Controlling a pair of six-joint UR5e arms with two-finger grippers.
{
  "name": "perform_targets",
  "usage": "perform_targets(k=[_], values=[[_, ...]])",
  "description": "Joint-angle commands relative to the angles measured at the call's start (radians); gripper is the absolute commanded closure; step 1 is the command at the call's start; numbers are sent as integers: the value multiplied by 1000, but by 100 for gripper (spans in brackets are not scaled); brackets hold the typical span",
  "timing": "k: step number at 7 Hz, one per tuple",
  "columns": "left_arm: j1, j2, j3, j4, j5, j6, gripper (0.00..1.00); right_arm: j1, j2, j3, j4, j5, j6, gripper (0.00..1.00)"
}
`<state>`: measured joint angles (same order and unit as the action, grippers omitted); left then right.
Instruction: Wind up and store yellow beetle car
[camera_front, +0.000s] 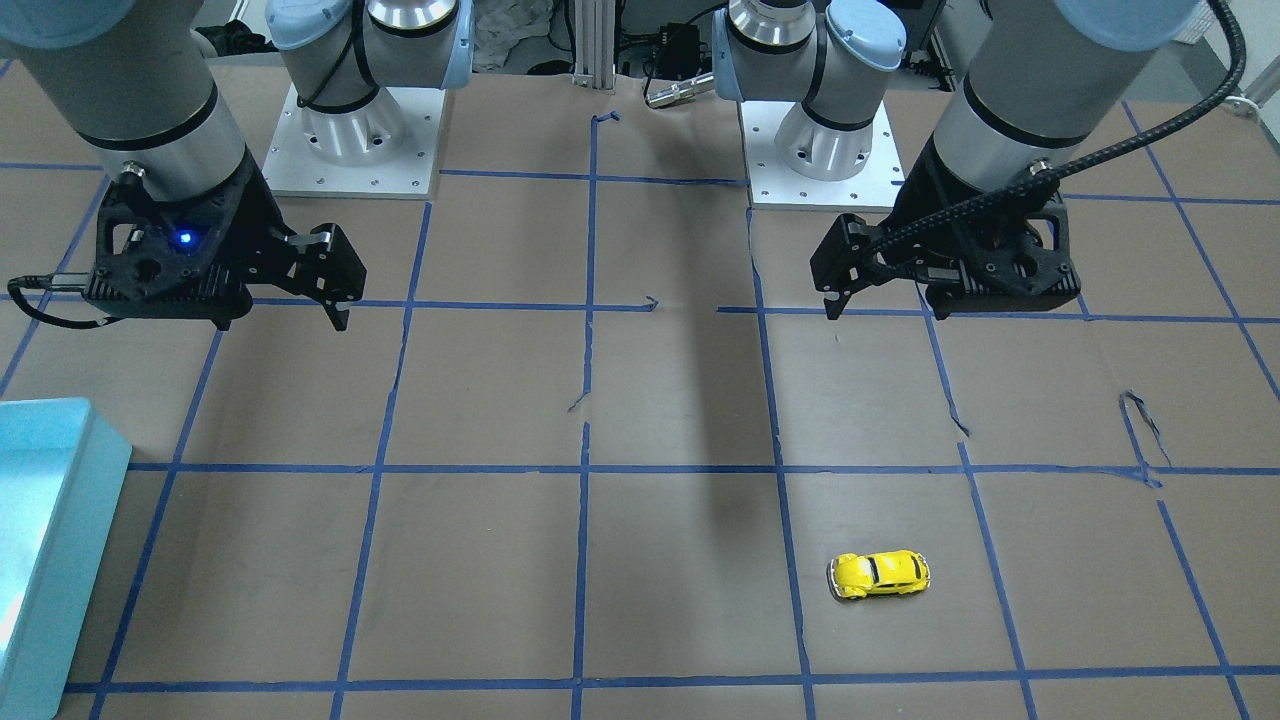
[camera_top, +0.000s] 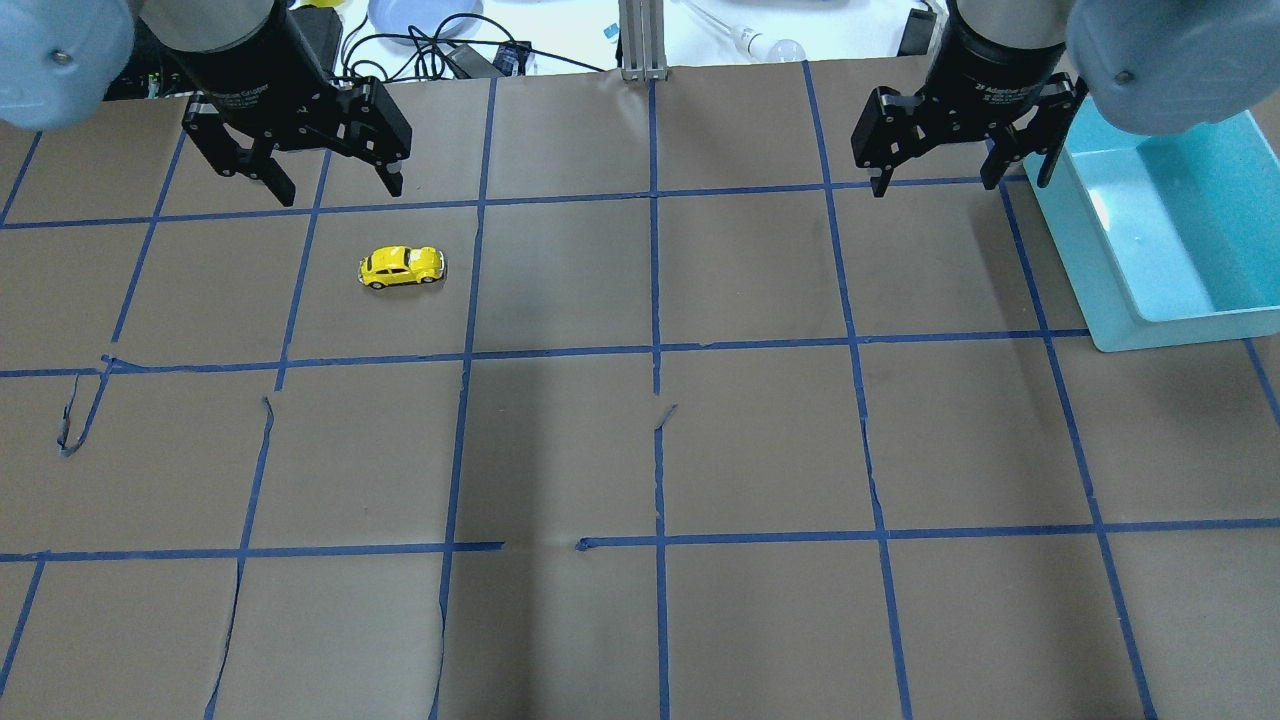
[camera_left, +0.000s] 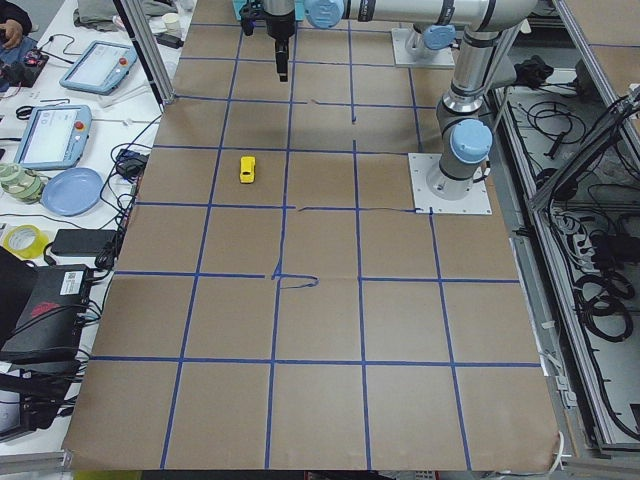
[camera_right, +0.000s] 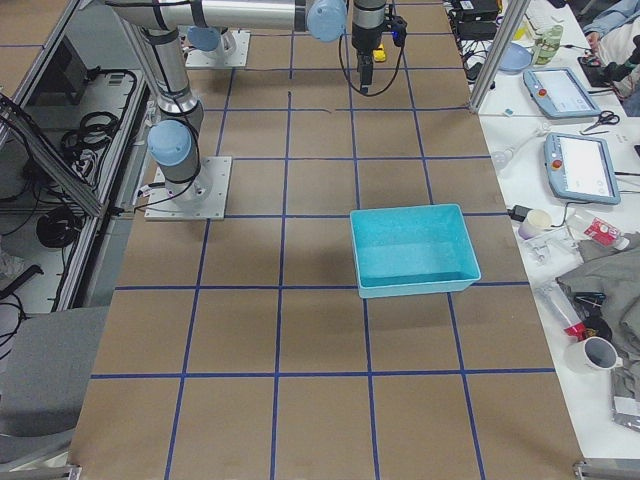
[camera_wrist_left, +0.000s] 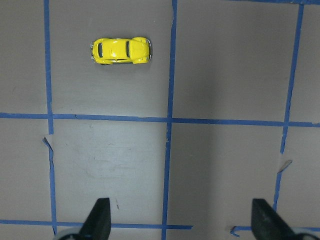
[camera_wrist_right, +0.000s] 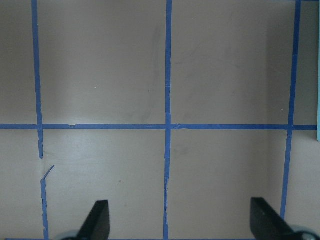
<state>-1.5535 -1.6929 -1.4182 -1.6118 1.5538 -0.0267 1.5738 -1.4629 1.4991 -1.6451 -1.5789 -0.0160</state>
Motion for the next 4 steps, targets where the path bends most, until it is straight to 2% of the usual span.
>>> perform_targets(k=[1, 4], values=[[0, 4, -2, -2, -1, 1, 0, 0, -16, 0, -4, 2, -30, 0], [3, 4, -7, 0, 3, -1, 0, 2, -20, -7, -4, -15, -25, 0]])
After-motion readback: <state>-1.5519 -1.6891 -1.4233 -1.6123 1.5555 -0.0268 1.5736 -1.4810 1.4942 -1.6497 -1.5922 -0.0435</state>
